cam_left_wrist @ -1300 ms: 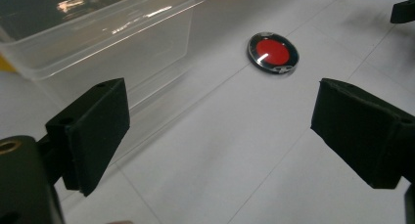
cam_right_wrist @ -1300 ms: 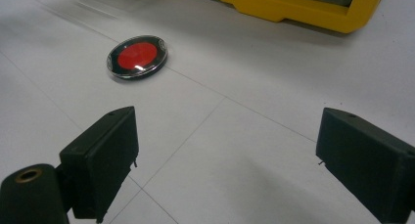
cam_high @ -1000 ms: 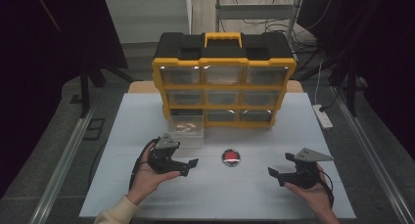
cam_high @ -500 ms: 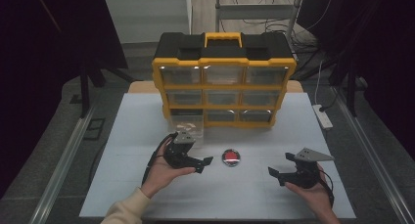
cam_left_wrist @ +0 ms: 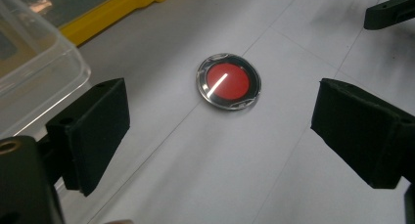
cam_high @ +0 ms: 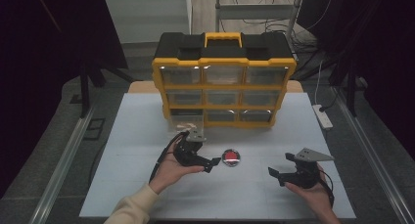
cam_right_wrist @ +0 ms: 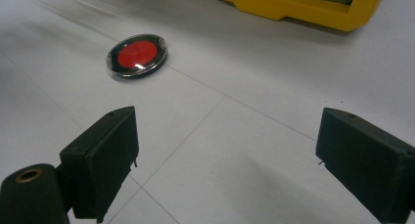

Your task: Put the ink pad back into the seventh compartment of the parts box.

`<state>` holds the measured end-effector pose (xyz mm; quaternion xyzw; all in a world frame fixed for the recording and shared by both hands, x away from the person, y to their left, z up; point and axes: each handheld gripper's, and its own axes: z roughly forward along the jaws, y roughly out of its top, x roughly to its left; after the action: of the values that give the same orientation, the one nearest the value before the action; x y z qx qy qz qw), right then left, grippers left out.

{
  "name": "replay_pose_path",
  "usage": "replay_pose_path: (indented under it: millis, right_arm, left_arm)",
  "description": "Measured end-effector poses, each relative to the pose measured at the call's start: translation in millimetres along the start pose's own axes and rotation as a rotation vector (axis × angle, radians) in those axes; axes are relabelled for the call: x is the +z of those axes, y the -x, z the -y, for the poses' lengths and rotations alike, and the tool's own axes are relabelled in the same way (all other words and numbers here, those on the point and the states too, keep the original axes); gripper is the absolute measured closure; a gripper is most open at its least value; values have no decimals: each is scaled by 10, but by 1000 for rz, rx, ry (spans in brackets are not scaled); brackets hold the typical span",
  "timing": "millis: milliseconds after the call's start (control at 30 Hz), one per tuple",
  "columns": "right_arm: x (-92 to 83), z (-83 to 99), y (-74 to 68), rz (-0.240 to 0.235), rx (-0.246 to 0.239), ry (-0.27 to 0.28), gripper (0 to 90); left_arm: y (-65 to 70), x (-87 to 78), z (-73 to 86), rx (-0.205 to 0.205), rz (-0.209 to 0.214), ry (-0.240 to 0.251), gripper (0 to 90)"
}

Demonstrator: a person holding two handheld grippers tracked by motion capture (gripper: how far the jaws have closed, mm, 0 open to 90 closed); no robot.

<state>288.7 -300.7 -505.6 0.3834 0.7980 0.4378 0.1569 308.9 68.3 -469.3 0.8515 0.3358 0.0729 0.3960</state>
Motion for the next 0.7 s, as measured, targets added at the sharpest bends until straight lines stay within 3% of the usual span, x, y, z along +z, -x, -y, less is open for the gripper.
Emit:
replay_pose_path:
  millis: [467, 700]
  right_arm:
    - [9, 3, 6, -2, 3, -4, 88]
    - [10, 4, 10, -2, -1, -5, 88]
  left_arm:
    - [58, 200, -86, 17, 40, -36, 81]
    - [64, 323, -119, 35, 36, -70, 80]
